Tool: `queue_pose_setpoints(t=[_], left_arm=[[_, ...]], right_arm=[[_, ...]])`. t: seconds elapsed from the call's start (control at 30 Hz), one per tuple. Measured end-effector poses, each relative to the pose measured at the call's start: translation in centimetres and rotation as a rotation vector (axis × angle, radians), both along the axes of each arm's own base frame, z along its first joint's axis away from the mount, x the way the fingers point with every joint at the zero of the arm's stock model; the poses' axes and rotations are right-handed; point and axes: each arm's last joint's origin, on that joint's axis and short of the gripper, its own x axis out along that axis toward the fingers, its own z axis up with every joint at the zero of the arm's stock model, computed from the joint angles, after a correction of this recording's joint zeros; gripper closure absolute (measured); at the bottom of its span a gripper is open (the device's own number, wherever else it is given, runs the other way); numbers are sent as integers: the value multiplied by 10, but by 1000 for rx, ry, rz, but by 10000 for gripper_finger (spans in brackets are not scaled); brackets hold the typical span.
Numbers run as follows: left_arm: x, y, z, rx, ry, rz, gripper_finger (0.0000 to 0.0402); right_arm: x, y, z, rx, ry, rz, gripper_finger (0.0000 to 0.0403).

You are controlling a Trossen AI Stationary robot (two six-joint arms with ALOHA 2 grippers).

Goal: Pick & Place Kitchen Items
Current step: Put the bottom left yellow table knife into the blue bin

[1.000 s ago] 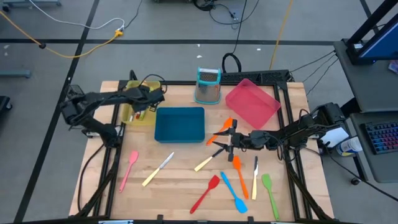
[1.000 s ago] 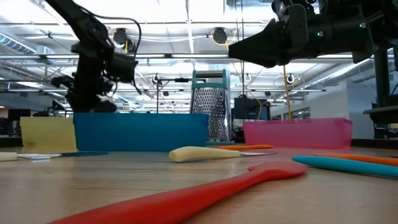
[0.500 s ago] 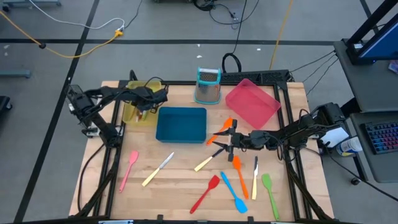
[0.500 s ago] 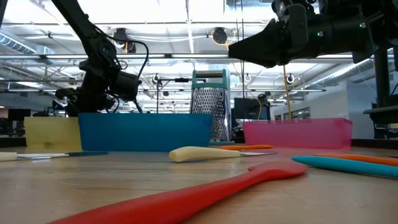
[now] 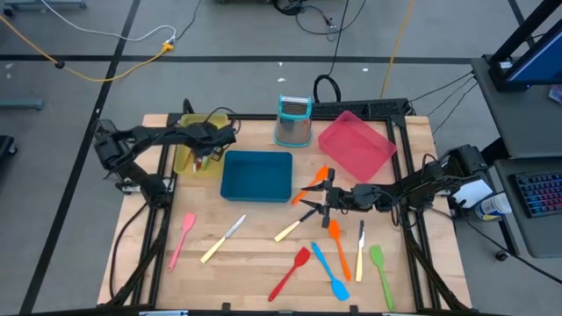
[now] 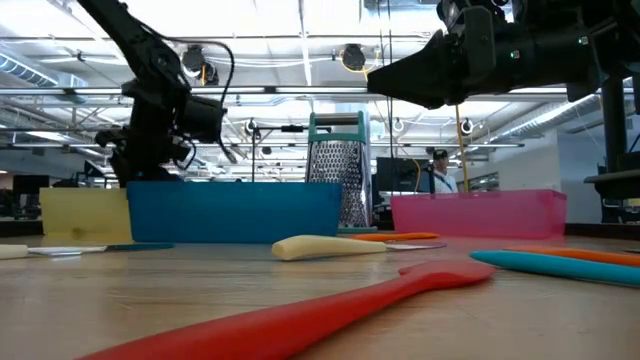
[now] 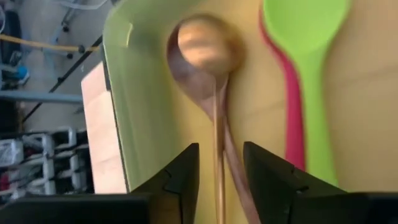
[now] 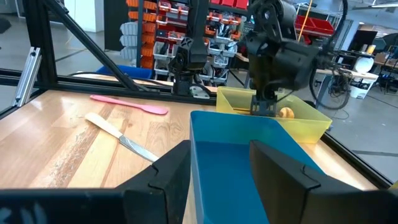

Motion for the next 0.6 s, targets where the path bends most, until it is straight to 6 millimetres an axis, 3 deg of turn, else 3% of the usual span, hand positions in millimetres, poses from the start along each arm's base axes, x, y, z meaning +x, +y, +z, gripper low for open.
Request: queue_pose_setpoints(t=[0.17, 0.4, 0.6], left_arm=[[2, -17, 28, 74, -119, -65, 285], [2, -57, 68, 112, -383, -207, 305], [0, -93, 89, 60, -585, -314, 309]], right_arm=[[0, 0, 0, 0, 0, 0, 248], [0, 0, 0, 0, 0, 0, 248], [0, 0, 0, 0, 0, 0, 248]])
